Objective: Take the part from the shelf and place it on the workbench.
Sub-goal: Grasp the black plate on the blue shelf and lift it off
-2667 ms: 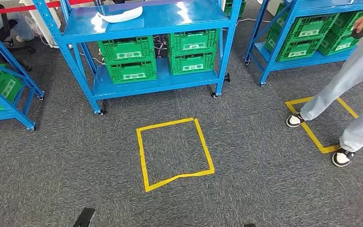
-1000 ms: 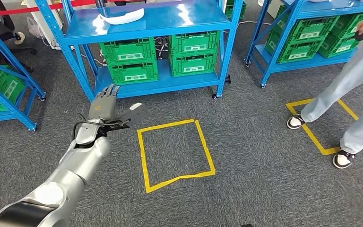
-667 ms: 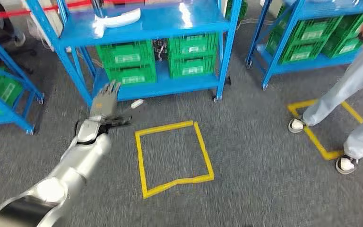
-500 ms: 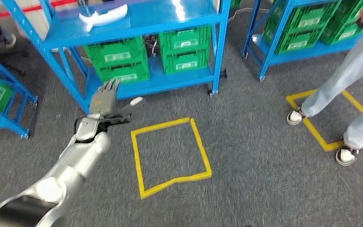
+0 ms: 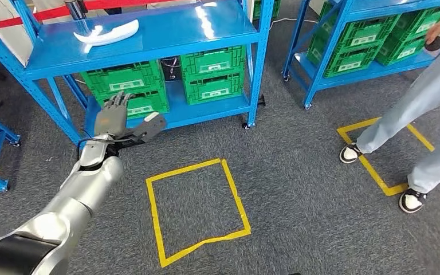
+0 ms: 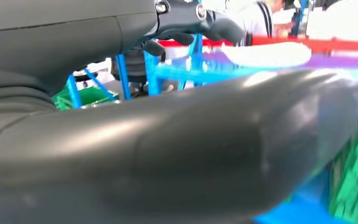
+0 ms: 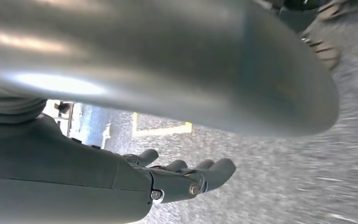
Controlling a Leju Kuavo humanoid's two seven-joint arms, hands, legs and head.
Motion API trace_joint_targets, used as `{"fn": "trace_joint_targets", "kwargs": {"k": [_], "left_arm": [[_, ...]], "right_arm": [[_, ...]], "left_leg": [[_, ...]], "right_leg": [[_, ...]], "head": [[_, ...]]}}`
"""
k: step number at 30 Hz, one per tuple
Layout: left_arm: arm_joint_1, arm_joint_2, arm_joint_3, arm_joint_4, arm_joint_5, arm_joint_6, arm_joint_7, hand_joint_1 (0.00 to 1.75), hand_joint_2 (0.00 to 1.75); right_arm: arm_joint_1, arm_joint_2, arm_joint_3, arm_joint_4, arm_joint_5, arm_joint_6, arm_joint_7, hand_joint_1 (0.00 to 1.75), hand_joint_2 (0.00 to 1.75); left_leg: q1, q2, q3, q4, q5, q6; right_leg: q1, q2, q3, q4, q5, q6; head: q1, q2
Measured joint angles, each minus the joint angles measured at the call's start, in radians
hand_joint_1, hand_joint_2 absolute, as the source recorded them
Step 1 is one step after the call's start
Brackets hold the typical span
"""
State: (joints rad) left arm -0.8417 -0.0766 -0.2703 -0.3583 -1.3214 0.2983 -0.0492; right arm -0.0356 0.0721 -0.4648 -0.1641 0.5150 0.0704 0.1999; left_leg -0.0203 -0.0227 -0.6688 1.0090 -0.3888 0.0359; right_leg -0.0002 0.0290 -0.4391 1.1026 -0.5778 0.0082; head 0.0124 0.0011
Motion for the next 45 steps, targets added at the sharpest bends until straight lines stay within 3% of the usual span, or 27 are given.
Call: {"fn": "trace_joint_targets", "kwargs": {"k": [1,2,3,5,6,7,10,11,12,14,16,17,19,20,21,22,24,25,26,30,32,34,35,36,38,40,45], "left_arm": [[-0.004,0.001,-0.001,0.0,0.002,0.0,0.0,0.0,0.0],[-0.004,0.002,-0.002,0.0,0.005,0.001,0.0,0.0,0.0],[-0.002,0.003,-0.003,0.002,0.007,0.0,0.0,0.0,0.0],[0.004,0.004,-0.006,0.004,0.01,0.0,0.0,0.0,0.0],[0.005,0.004,-0.007,0.005,0.011,0.0,0.0,0.0,0.0],[0.006,0.004,-0.008,0.006,0.011,0.0,0.0,0.0,0.0],[0.014,0.005,-0.01,0.012,0.012,0.0,0.0,0.0,0.0],[0.015,0.005,-0.011,0.012,0.013,0.0,0.001,0.0,0.0],[0.011,0.005,-0.011,0.01,0.014,0.0,0.002,0.0,0.0],[0.0,0.005,-0.011,0.003,0.017,0.001,0.004,0.0,0.0],[-0.008,0.005,-0.012,0.001,0.019,0.002,0.005,0.0,0.0],[-0.009,0.005,-0.012,0.002,0.021,0.002,0.006,0.0,0.0],[-0.009,0.004,-0.012,0.004,0.024,0.002,0.009,0.0,0.0],[-0.009,0.005,-0.012,0.004,0.027,0.002,0.011,0.0,0.0],[-0.009,0.005,-0.012,0.004,0.029,0.003,0.012,0.0,0.0],[-0.009,0.006,-0.012,0.004,0.032,0.003,0.013,0.0,0.0],[-0.01,0.008,-0.013,0.006,0.036,0.004,0.014,0.0,0.0],[-0.011,0.01,-0.014,0.006,0.038,0.004,0.013,0.0,0.0],[-0.013,0.01,-0.015,0.006,0.04,0.004,0.013,0.0,0.0],[-0.033,0.01,-0.017,-0.001,0.048,0.007,0.011,0.0,0.0],[-0.039,0.008,-0.018,-0.002,0.053,0.012,0.012,0.0,0.0],[-0.037,0.006,-0.019,-0.002,0.057,0.016,0.016,0.0,0.0],[-0.035,0.006,-0.019,-0.001,0.059,0.017,0.019,0.0,0.0],[-0.033,0.006,-0.019,-0.002,0.061,0.017,0.022,0.0,0.0],[-0.033,0.006,-0.019,-0.002,0.063,0.017,0.024,0.0,0.0],[-0.034,0.006,-0.019,-0.001,0.064,0.018,0.024,0.0,0.0],[-0.036,0.008,-0.019,-0.001,0.065,0.018,0.026,0.0,0.0]], "right_arm": [[-0.004,-0.001,-0.001,0.0,0.0,0.002,-0.005,0.0,0.0],[-0.006,-0.001,-0.002,0.0,-0.001,0.006,-0.01,0.0,0.0],[-0.006,-0.001,-0.003,0.0,-0.001,0.009,-0.016,0.0,0.0],[-0.003,-0.002,-0.008,0.0,-0.002,0.015,-0.024,0.0,0.0],[0.0,-0.002,-0.01,0.0,-0.002,0.017,-0.026,0.0,0.0],[0.003,-0.003,-0.012,0.0,-0.002,0.019,-0.028,0.0,0.0],[0.012,-0.003,-0.017,0.002,-0.003,0.022,-0.031,0.0,0.0],[0.013,-0.003,-0.017,0.003,-0.003,0.023,-0.033,0.0,0.0],[0.011,-0.003,-0.017,0.003,-0.004,0.025,-0.037,0.0,0.0],[0.006,-0.002,-0.018,0.003,-0.003,0.027,-0.045,0.0,0.0],[0.002,-0.002,-0.019,0.003,-0.003,0.028,-0.05,0.0,0.0],[0.001,-0.002,-0.019,0.003,-0.003,0.028,-0.051,0.0,0.0],[0.0,-0.003,-0.02,0.003,-0.003,0.028,-0.053,0.0,0.0],[0.001,-0.003,-0.022,0.003,-0.003,0.028,-0.054,0.0,0.0],[0.001,-0.003,-0.023,0.003,-0.002,0.029,-0.056,0.0,0.0],[0.002,-0.003,-0.024,0.003,-0.002,0.029,-0.058,0.0,0.0],[0.001,-0.002,-0.026,0.003,-0.002,0.031,-0.061,0.0,0.0],[-0.001,-0.002,-0.027,0.003,-0.002,0.031,-0.062,0.0,0.0],[-0.002,-0.002,-0.028,0.003,-0.002,0.032,-0.062,0.0,0.0],[-0.006,-0.004,-0.033,0.002,-0.001,0.034,-0.062,0.0,0.0],[-0.009,-0.005,-0.034,0.002,0.001,0.034,-0.062,0.0,0.0],[-0.01,-0.005,-0.035,0.002,0.005,0.034,-0.063,0.0,0.0],[-0.008,-0.005,-0.035,0.002,0.009,0.034,-0.064,0.0,0.0],[-0.007,-0.005,-0.036,0.002,0.013,0.034,-0.065,0.0,0.0],[-0.004,-0.005,-0.036,0.002,0.017,0.034,-0.068,0.0,0.0],[-0.004,-0.005,-0.036,0.002,0.018,0.036,-0.069,0.0,0.0],[-0.003,-0.003,-0.037,0.001,0.018,0.041,-0.07,0.0,0.0]], "left_leg": [[0.003,0.0,0.019,-0.003,-0.014,0.003],[0.004,0.0,0.038,-0.005,-0.03,0.006],[0.005,0.001,0.058,-0.006,-0.048,0.007],[0.007,-0.001,0.101,-0.008,-0.084,0.006],[0.008,-0.002,0.125,-0.008,-0.103,0.005],[0.009,-0.002,0.149,-0.009,-0.123,0.003],[0.005,-0.005,0.204,-0.01,-0.179,-0.009],[0.004,-0.006,0.216,-0.009,-0.19,-0.015],[0.003,-0.008,0.221,-0.001,-0.191,-0.022],[0.004,-0.002,0.194,0.065,-0.163,-0.035],[0.007,0.006,0.118,0.185,-0.143,-0.047],[0.009,0.009,0.076,0.236,-0.159,-0.052],[0.016,0.013,0.005,0.287,-0.237,-0.06],[0.019,0.014,-0.017,0.279,-0.268,-0.062],[0.02,0.015,-0.028,0.251,-0.274,-0.062],[0.02,0.016,-0.03,0.203,-0.242,-0.059],[0.016,0.017,-0.023,0.082,-0.106,-0.049],[0.013,0.017,-0.017,0.042,-0.055,-0.044],[0.01,0.017,-0.012,0.022,-0.024,-0.039],[0.015,0.013,0.017,0.013,-0.003,-0.02],[0.018,0.013,0.027,0.009,-0.009,-0.01],[0.017,0.012,0.03,0.01,-0.021,-0.005],[0.017,0.011,0.032,0.012,-0.027,-0.005],[0.017,0.01,0.035,0.014,-0.033,-0.006],[0.018,0.007,0.045,0.021,-0.047,-0.012],[0.015,0.005,0.048,0.029,-0.059,-0.022],[0.013,0.004,0.046,0.04,-0.074,-0.05]], "right_leg": [[-0.001,-0.008,-0.051,0.071,0.001,0.005],[-0.001,-0.016,-0.104,0.133,-0.019,0.01],[-0.002,-0.019,-0.152,0.172,-0.063,0.014],[-0.003,-0.021,-0.22,0.174,-0.156,0.019],[-0.003,-0.021,-0.24,0.141,-0.166,0.019],[-0.002,-0.022,-0.253,0.09,-0.131,0.016],[0.003,-0.024,-0.262,-0.057,0.139,-0.001],[0.005,-0.024,-0.257,-0.074,0.187,-0.008],[0.006,-0.023,-0.249,-0.075,0.186,-0.015],[0.001,-0.023,-0.224,-0.081,0.167,-0.029],[-0.005,-0.024,-0.189,-0.091,0.148,-0.038],[-0.007,-0.023,-0.17,-0.095,0.136,-0.04],[-0.009,-0.02,-0.132,-0.101,0.11,-0.039],[-0.011,-0.018,-0.112,-0.103,0.095,-0.038],[-0.011,-0.017,-0.091,-0.103,0.08,-0.036],[-0.012,-0.016,-0.07,-0.104,0.065,-0.035],[-0.012,-0.013,-0.036,-0.104,0.036,-0.028],[-0.011,-0.011,-0.025,-0.103,0.022,-0.023],[-0.01,-0.009,-0.016,-0.103,0.009,-0.017],[-0.007,-0.011,0.005,-0.082,-0.033,0.007],[-0.008,-0.017,-0.054,0.021,-0.076,0.016],[-0.009,-0.02,-0.156,0.154,-0.11,0.023],[-0.009,-0.02,-0.194,0.187,-0.102,0.025],[-0.009,-0.02,-0.213,0.181,-0.073,0.025],[-0.012,-0.023,-0.196,0.069,0.025,0.024],[-0.011,-0.025,-0.165,-0.036,0.085,0.016],[-0.013,-0.025,-0.148,-0.068,0.088,-0.019]], "head": [[0.001,0.0],[0.002,0.0],[0.002,0.0],[0.003,0.0],[0.004,0.0],[0.005,0.0],[0.006,0.0],[0.005,0.0],[0.004,0.0],[0.002,0.0],[-0.001,0.0],[-0.003,0.0],[-0.003,0.0],[-0.003,0.0],[-0.003,0.0],[-0.003,0.0],[-0.003,0.0],[-0.003,0.0],[-0.004,0.0],[-0.002,0.0],[0.002,0.0],[0.003,0.0],[0.003,0.0],[0.003,0.0],[0.003,0.0],[0.003,0.0],[-0.002,0.0]]}}
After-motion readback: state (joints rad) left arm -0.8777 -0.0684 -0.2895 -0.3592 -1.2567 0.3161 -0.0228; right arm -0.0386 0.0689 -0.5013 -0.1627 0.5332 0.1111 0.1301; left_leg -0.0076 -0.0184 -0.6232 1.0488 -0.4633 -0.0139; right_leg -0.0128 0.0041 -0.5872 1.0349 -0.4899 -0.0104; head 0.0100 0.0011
